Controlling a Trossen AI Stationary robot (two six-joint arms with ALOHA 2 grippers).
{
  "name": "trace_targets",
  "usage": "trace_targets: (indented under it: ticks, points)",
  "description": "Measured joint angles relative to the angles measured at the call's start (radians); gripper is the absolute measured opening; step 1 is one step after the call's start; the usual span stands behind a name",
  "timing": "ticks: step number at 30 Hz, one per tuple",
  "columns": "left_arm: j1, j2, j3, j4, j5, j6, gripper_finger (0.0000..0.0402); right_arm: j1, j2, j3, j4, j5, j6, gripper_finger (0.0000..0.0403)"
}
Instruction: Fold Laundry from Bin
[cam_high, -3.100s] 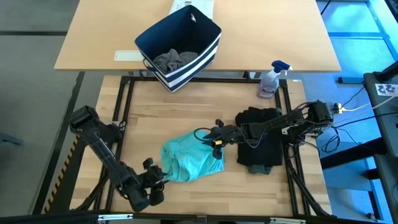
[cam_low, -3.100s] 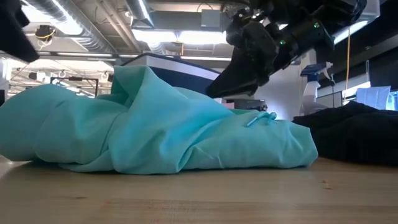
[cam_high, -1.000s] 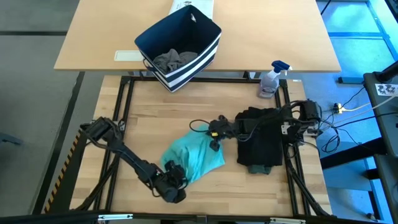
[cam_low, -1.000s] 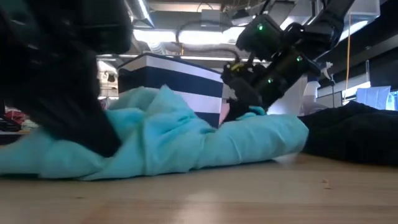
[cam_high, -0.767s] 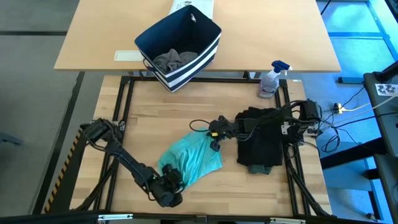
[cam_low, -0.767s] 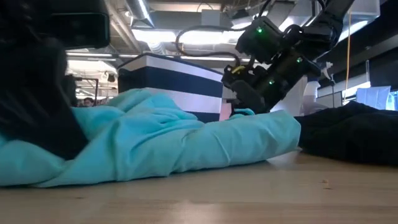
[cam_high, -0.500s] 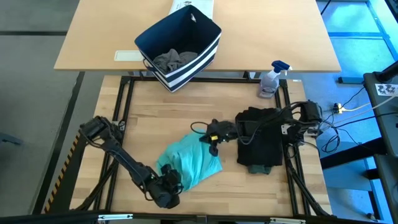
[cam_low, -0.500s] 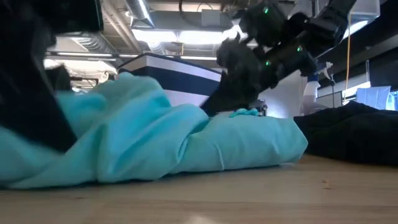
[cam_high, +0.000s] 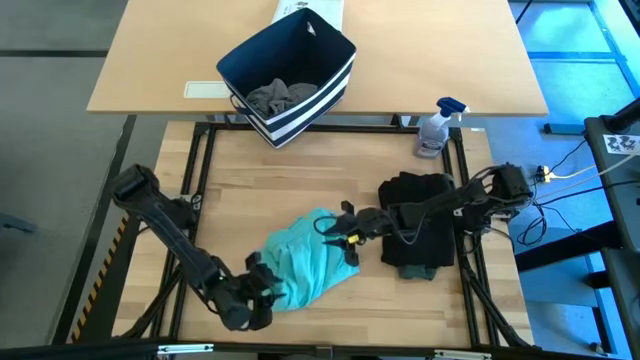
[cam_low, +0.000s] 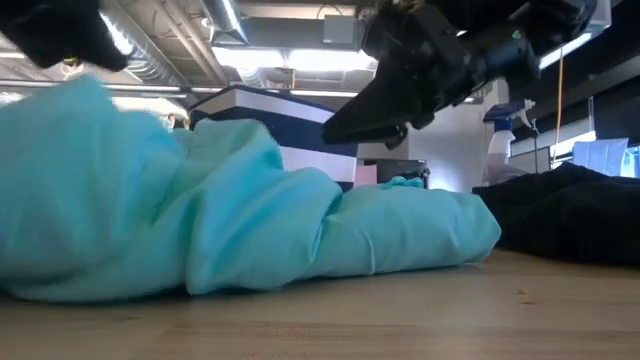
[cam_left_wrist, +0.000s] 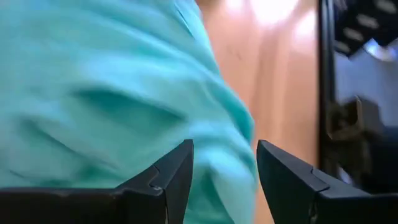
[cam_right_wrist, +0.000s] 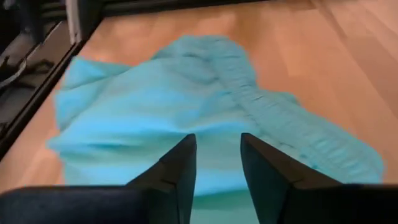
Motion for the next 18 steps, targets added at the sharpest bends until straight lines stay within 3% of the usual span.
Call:
trace_targets:
  ticks: [5, 7, 13, 18]
  points:
    - [0.015, -0.012, 0.0, -0.084, -0.256, 0.042, 0.0165, 0.083, 0.0, 0.0, -0.025, 0.084, -0.043, 0.0137]
    - [0.05, -0.014, 0.0, -0.09, -0.306, 0.067, 0.0165, 0.111, 0.0, 0.0, -0.055, 0.125, -0.043, 0.0138]
    - [0.217, 0.028, 0.0, -0.018, -0.109, 0.166, 0.0165, 0.145, 0.021, 0.0, -0.111, 0.191, 0.005, 0.0138]
    - [0.286, 0.104, 0.001, 0.076, 0.058, 0.227, 0.0165, 0.144, 0.057, 0.0, -0.139, 0.181, 0.04, 0.0138]
